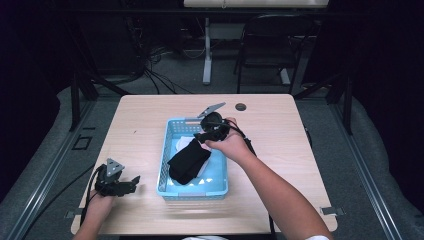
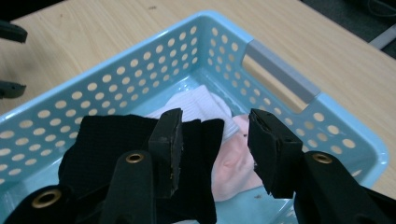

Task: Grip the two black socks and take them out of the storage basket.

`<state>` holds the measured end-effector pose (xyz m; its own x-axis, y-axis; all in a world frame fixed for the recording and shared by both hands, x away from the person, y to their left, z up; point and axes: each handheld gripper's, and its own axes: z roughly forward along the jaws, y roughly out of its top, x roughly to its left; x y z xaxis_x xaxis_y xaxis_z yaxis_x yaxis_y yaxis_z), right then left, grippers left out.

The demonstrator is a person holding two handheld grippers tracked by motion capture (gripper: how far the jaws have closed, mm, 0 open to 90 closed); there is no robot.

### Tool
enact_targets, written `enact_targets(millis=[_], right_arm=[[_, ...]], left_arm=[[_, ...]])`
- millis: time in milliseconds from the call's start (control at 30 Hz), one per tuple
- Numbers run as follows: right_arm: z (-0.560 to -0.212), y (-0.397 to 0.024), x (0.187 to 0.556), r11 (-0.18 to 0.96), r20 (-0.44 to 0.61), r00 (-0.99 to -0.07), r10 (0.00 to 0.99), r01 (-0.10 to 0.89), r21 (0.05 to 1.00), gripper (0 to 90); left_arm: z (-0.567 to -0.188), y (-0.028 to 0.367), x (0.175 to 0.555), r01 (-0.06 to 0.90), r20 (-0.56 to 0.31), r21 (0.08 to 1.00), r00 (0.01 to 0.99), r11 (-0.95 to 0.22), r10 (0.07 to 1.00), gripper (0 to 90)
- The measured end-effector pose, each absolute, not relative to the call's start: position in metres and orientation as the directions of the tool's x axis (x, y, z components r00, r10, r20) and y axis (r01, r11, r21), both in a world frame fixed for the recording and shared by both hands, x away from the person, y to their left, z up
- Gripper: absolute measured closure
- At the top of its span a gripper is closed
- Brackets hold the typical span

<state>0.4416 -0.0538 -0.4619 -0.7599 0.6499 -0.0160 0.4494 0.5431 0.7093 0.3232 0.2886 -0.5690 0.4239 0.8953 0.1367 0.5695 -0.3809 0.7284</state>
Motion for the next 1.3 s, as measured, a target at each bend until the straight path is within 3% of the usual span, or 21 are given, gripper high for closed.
enact_targets(millis=[400,1100,1300], right_arm=[[-0.486,-0.046,0.446,0.593,0.004,-0.764,0.645,0.503,0.629,63.2],[-0.516,-0.038,0.455,0.594,0.073,-0.719,0.691,0.622,0.51,59.3],[-0.517,-0.038,0.454,0.597,0.092,-0.718,0.69,0.636,0.489,77.6]], left_arm=[[-0.569,0.288,0.323,0.567,0.138,0.729,0.425,-0.382,0.895,15.5],[-0.569,0.288,0.323,0.567,0.136,0.731,0.423,-0.379,0.896,15.5],[-0.569,0.288,0.323,0.568,0.135,0.731,0.422,-0.378,0.896,15.5]])
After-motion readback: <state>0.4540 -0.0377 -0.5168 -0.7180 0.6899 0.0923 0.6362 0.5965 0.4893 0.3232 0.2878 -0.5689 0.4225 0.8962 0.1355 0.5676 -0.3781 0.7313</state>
